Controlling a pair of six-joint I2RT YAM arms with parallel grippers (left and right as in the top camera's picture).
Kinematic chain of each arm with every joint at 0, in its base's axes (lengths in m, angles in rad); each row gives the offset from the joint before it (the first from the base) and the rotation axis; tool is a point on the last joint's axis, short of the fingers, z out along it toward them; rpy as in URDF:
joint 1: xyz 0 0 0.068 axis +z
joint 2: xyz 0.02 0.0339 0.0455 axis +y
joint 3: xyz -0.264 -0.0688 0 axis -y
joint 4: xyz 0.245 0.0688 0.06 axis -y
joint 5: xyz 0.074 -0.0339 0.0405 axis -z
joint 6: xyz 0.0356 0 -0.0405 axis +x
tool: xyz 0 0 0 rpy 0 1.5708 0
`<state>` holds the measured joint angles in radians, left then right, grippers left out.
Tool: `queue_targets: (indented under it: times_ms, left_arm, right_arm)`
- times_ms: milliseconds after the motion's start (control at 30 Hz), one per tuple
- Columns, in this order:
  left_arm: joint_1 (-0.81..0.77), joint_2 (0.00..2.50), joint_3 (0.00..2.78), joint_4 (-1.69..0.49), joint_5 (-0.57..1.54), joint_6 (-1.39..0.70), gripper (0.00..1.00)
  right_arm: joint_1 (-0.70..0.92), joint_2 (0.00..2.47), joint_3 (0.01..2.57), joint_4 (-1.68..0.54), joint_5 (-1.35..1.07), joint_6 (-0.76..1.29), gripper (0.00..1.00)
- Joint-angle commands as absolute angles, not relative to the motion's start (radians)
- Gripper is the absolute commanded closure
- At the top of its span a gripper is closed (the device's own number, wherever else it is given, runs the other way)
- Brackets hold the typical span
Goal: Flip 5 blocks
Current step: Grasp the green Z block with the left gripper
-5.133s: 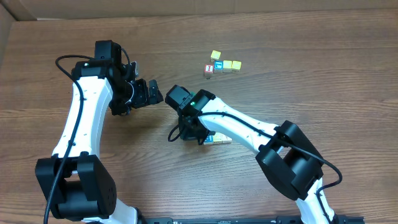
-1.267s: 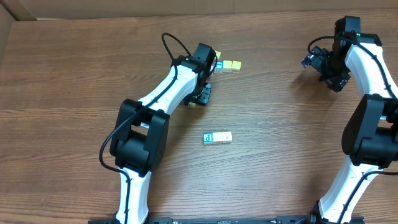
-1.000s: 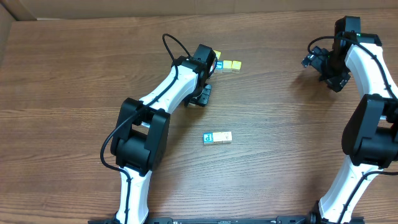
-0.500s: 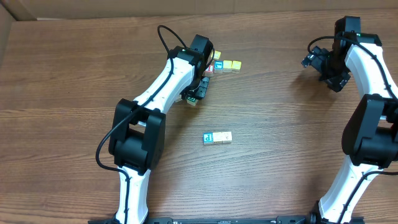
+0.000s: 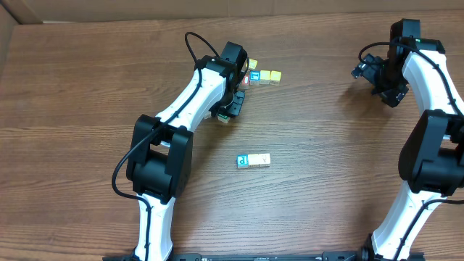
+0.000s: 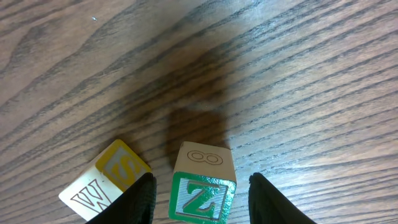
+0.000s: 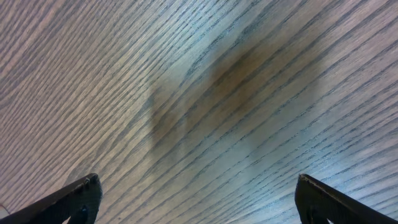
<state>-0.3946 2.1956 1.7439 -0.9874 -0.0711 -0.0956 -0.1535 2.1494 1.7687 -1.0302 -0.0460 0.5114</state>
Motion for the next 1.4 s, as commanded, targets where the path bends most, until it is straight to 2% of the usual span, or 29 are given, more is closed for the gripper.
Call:
queue_targets:
  times_ms: [0, 467, 533, 600, 900, 1000, 1367]
  left_arm:
    - [-0.391, 2.204, 1.729, -0.987, -0.079, -0.070, 0.58]
    - [-0.391, 2.204, 1.689, -0.966, -0.077, -0.075, 0.59]
    - [-0.391, 2.204, 1.689, -0.966, -0.077, -0.075, 0.67]
    - [-0.391, 2.204, 1.689, -0.963, -0.077, -0.075, 0.70]
    - [-0.391, 2.196, 1.713, -0.986, -0.077, -0.106, 0.72]
    - [-0.391, 2.172, 1.726, -1.017, -0.077, -0.129, 0.69]
    - [-0.391, 2.041, 1.726, -1.158, -0.021, -0.250, 0.71]
  right_arm:
    - [-0.153, 2.119, 1.785, -1.025, -0.046, 0.508, 0.00]
    - [-0.153, 2.119, 1.785, -1.025, -0.046, 0.507, 0.00]
    - [-0.153, 2.119, 1.785, -1.025, -0.046, 0.507, 0.00]
    - [-0.153, 2.119, 1.785, -1.025, -0.046, 0.508, 0.00]
    - [-0.153, 2.119, 1.785, -1.025, -0.046, 0.508, 0.00]
    - [-0.153, 2.119, 1.785, -1.025, -0.046, 0.508, 0.00]
    - [-0.153, 2.119, 1.785, -1.025, -0.046, 0.508, 0.00]
